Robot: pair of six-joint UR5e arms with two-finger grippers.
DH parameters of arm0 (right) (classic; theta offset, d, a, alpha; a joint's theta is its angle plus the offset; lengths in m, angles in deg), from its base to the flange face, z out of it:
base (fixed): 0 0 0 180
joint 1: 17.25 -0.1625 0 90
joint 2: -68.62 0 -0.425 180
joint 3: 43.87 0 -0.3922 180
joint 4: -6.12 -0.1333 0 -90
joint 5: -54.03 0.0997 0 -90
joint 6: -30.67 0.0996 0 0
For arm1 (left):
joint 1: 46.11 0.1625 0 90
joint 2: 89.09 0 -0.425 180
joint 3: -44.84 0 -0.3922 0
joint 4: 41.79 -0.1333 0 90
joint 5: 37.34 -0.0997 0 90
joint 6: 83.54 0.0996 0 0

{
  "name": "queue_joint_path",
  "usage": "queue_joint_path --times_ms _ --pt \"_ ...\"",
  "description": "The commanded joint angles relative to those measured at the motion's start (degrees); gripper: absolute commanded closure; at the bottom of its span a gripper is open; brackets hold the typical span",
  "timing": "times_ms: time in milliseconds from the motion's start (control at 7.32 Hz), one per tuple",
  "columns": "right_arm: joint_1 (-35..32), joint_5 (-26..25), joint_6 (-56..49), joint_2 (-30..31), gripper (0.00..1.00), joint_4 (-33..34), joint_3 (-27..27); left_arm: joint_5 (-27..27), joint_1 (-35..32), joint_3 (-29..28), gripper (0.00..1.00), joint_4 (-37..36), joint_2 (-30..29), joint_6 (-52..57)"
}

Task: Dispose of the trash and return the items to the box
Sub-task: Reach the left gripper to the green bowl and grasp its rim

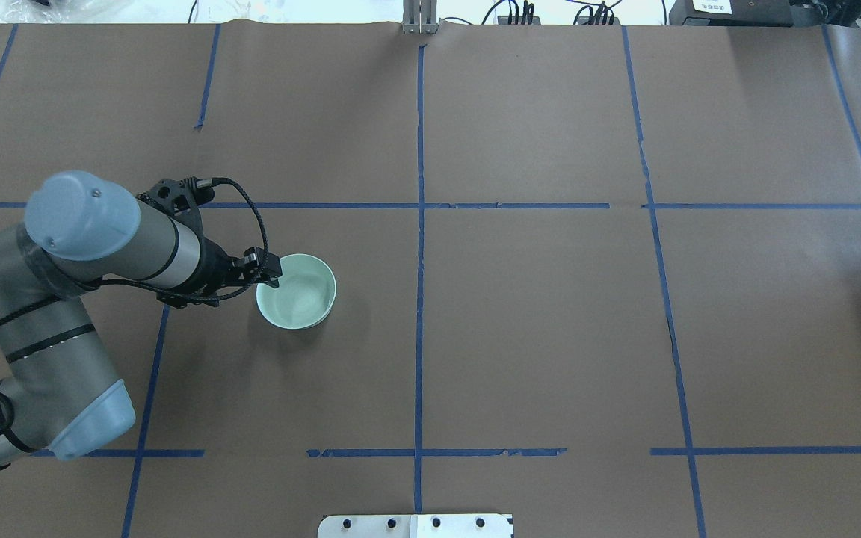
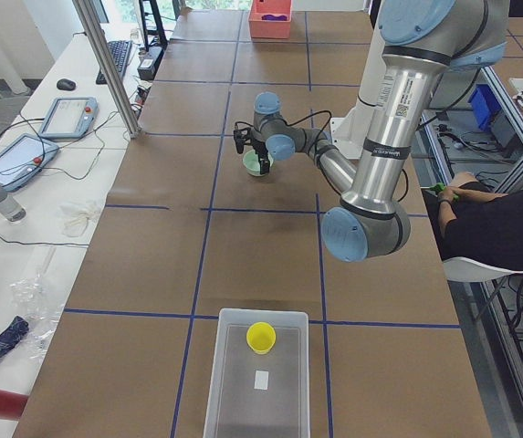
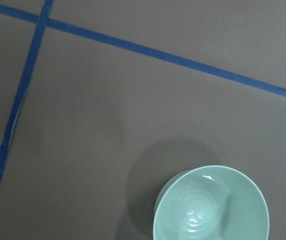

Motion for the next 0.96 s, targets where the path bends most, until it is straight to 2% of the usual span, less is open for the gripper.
queue_joint_path --times_ms 0,137,410,547,683,820 --pt "0.1 1.4 0.2 0.0 0.0 -0.1 0.5 -2.1 2.2 -3.2 0.0 2.9 -0.1 -1.4" --pt "0.1 1.5 0.3 -0.1 0.0 0.0 0.6 -2.1 2.5 -3.9 0.02 2.9 -0.8 -1.4" --pt "0.1 1.4 0.2 -0.1 0.0 0.0 0.6 -2.1 2.5 -5.6 0.4 2.9 -2.1 -1.4" --pt "0.2 1.4 0.2 -0.1 0.0 0.0 0.6 -2.1 2.6 -5.8 0.55 2.9 -2.2 -1.4" --pt "0.3 1.3 0.2 -0.2 0.0 0.0 0.6 -2.2 2.5 -5.5 0.81 2.9 -2.2 -1.4" --pt "0.3 1.3 0.1 -0.8 0.0 0.1 0.6 -2.0 2.4 -4.4 1.0 2.5 -2.2 -1.4"
